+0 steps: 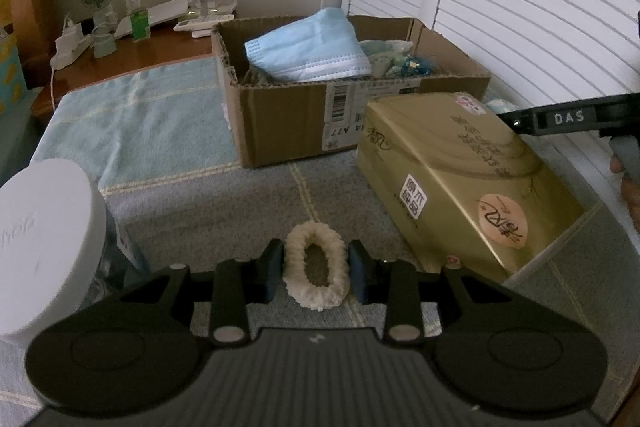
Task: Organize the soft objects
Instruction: 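Grasp the light blue round toy with the right tool while the left tool holds the ring, then lower the blue toy into the cardboard box and open the right tool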
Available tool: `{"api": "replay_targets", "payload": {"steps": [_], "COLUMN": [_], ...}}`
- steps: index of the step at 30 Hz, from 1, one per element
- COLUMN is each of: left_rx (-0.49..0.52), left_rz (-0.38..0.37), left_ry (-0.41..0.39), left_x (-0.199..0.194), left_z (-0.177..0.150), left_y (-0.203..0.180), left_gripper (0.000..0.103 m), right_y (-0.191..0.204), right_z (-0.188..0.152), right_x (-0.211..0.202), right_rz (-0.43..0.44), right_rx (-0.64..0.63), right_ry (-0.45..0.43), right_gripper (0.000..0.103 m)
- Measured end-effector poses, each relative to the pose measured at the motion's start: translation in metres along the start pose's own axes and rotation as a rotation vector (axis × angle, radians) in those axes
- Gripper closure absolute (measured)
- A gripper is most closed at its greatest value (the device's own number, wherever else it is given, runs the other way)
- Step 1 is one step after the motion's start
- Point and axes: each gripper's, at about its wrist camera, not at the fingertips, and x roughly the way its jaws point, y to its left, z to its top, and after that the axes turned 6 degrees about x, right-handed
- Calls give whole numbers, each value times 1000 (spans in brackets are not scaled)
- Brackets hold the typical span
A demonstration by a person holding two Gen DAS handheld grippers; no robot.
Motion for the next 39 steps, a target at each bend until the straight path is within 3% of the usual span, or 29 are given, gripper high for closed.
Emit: {"api": "replay_targets", "payload": {"steps": [12,20,33,34,35,37,39], "left_rx": [45,75,50,50,51,55,59], "left_rz": [-43,-50,-42,-40,-40,-41,-41], "left_ry": [4,-32,-62,-62,-60,-59,-58], "left_x": [-12,-39,-52,-51,-51,-50,-51], "left_z": [-1,-1,-2,-2,-2,-2,-2], "left_y": [2,3,7,8,7,7,7], "left_gripper": [74,74,74,74,74,74,74], "right_y": [16,36,66,67,66,65,62], "right_z": [-6,17,84,88,89,91,90], "right_x": [-41,-67,-22,-16,-12,-5,-4], "right_rz": [-54,-34,2,-4,-17,-43,-45], "right_rx": [-50,-114,-222,-224,-225,-229,-226], "right_ry": [-31,-106,-117,-116,-120,-120,-125], "right_gripper": [49,49,48,44,29,12,4]}}
